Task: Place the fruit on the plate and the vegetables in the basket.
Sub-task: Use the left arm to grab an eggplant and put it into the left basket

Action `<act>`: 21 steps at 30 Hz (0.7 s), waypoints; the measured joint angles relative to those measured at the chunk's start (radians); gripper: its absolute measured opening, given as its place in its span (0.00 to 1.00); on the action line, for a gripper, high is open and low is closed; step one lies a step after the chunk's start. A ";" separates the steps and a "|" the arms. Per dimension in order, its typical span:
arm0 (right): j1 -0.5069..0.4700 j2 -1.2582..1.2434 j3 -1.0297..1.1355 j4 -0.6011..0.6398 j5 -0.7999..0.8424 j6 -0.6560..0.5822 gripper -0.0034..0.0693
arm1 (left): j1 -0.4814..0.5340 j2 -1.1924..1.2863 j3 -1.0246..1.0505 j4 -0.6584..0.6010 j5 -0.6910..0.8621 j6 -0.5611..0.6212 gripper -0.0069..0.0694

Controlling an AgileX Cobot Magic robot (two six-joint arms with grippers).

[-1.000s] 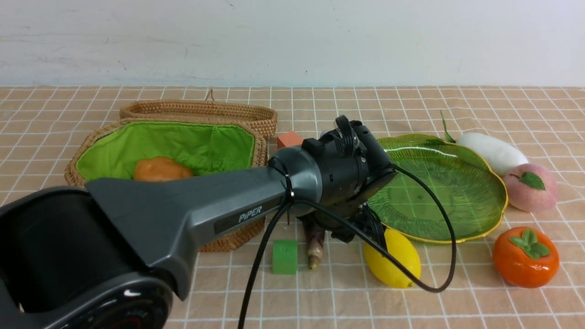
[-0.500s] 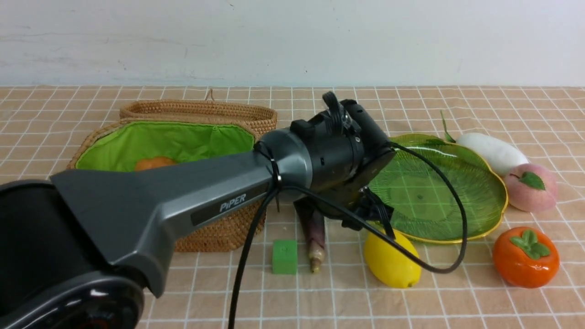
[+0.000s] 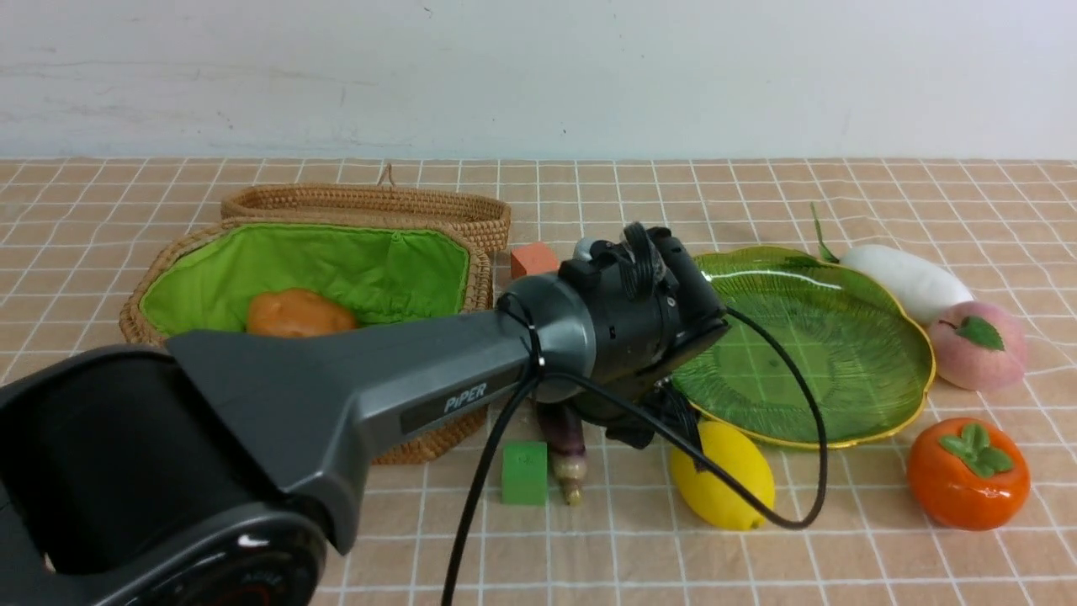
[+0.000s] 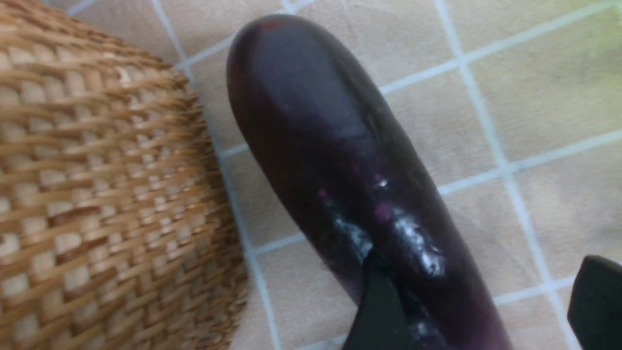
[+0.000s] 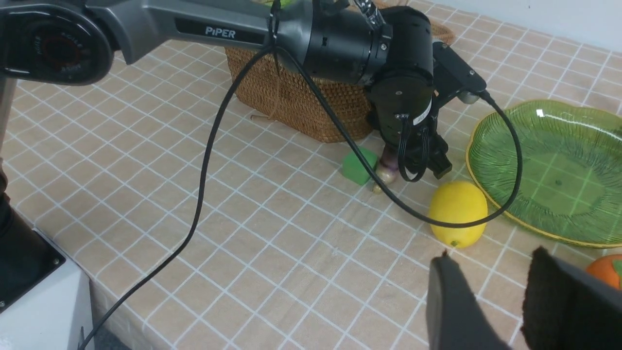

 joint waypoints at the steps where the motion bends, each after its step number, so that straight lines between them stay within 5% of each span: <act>1: 0.000 0.000 0.000 -0.001 0.000 0.000 0.37 | 0.000 0.002 0.000 0.004 0.002 -0.001 0.72; 21: 0.000 0.000 0.000 -0.021 0.000 -0.003 0.37 | -0.020 -0.036 0.001 -0.001 0.015 -0.043 0.72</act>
